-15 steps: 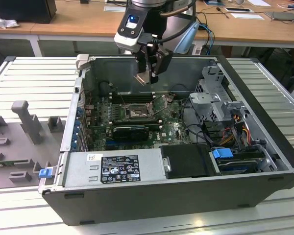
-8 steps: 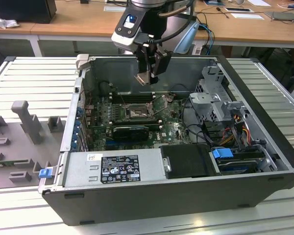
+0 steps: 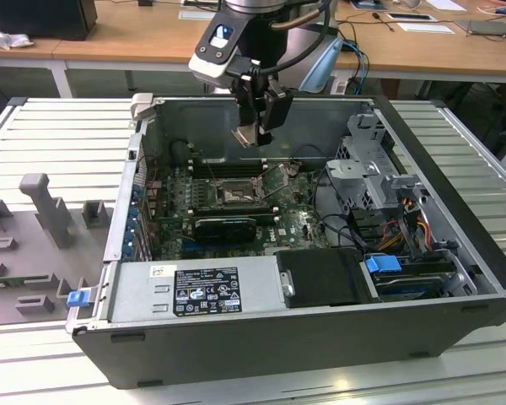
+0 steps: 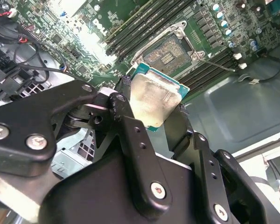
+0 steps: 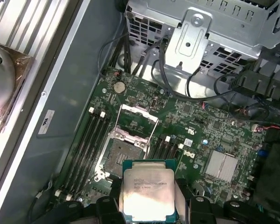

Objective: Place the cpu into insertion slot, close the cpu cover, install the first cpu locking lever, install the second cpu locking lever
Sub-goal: 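Place the cpu into insertion slot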

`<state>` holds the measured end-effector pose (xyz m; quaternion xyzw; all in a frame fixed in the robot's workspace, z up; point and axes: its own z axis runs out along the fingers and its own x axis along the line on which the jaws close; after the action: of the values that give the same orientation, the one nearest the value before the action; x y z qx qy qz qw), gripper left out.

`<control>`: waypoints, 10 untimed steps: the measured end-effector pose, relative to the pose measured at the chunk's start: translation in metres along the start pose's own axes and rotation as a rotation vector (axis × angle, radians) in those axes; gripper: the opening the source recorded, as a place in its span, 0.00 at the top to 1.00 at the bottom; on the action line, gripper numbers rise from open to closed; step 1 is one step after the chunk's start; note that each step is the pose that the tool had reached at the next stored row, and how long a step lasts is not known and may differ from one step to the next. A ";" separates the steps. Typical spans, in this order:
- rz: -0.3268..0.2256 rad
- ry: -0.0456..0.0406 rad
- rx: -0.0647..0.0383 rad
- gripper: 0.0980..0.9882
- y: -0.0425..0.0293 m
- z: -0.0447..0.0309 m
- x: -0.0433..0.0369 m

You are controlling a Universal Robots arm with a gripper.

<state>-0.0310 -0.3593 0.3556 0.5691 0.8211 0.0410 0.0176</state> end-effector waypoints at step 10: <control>0.100 -0.0088 -0.002 0.52 0.0000 0.0001 0.0000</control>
<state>-0.0310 -0.3593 0.3554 0.6097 0.7914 0.0401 0.0197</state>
